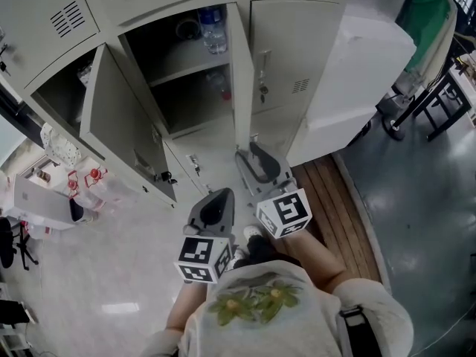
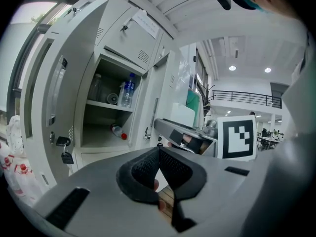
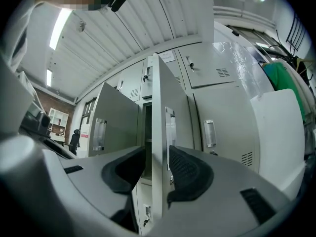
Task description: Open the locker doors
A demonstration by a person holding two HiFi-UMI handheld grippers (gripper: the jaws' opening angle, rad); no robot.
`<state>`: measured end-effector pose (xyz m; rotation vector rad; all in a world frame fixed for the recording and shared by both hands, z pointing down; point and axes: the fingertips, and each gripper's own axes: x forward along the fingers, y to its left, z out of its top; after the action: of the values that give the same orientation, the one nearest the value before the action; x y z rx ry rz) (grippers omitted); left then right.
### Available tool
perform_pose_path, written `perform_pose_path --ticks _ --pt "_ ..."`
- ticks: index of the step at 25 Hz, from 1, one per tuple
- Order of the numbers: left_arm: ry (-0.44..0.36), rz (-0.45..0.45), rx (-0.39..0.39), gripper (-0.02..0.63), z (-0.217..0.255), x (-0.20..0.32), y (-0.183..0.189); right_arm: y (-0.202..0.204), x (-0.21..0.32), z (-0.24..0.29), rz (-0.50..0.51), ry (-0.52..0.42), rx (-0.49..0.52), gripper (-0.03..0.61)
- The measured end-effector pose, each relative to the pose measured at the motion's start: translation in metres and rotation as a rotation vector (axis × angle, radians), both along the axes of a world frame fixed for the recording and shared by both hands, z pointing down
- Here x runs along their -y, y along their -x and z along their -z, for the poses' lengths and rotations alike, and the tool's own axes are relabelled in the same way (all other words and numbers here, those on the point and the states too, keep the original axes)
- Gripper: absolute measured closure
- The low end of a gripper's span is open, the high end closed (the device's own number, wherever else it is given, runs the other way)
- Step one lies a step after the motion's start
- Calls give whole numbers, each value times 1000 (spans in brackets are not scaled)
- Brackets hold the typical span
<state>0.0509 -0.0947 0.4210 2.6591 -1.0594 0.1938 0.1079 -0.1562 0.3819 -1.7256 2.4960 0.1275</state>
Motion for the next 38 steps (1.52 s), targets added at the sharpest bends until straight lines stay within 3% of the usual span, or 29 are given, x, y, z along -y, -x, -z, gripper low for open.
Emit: perform_pose_path --ticks 3,5,10,14,20,30,38 --pt "-4 -11 3 584 -1 -3 0 -2 -15 0 -22 -28 11 438" --pt "-7 -15 4 584 -3 -4 1 -3 -25 -2 -19 -31 39 503" --pt "-14 -12 -13 584 -3 -5 4 1 -46 -13 58 47 169 548" --pt "-25 -2 -43 584 1 -5 5 7 -55 -15 95 53 140 548" --pt "-55 -7 -25 585 7 -4 -4 8 -53 -13 128 61 129 548" --pt "-38 6 -31 584 15 7 -26 -13 -36 -1 176 51 132 548" --pt "-34 1 -25 584 18 10 -49 -64 -5 21 79 -7 114 546"
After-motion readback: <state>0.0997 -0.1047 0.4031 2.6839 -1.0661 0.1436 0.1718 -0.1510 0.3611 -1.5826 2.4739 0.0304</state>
